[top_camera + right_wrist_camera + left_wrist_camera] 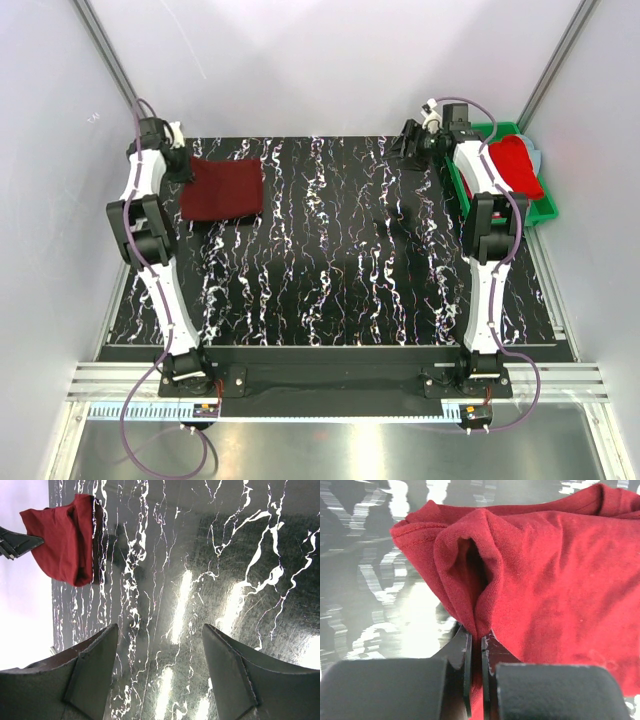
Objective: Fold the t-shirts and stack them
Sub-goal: Neatly place the folded tshirt to the corner
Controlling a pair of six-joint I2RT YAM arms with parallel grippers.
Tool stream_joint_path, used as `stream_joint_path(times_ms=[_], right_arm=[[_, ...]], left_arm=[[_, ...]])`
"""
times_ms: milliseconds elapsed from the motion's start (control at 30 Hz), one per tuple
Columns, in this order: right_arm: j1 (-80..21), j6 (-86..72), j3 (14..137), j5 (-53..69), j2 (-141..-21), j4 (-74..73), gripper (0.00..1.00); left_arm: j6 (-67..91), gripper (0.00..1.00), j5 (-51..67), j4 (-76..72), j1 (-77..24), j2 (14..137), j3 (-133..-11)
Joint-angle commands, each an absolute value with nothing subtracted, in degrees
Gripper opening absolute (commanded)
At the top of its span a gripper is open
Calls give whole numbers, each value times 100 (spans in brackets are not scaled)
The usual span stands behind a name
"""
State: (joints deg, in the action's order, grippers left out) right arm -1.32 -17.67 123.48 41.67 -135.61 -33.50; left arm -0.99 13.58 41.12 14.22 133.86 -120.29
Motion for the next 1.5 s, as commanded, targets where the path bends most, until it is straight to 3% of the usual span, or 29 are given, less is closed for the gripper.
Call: stream_joint_path(times_ms=[0,733,1467], right_arm=[[-79,-1644,12296,4289,-13087,-3366,75],[-53,-1512,11936,4184,-12841,-3410,75],[-53,-1468,11777,4096,-12665,-3410,75]], left_arm=[[-553,0,617,3929,1564,13227,-12419],[-1538,0,-1028,3164,1749,14221,-13227],[-1670,0,-1336,2874,1811,14414,-13491]])
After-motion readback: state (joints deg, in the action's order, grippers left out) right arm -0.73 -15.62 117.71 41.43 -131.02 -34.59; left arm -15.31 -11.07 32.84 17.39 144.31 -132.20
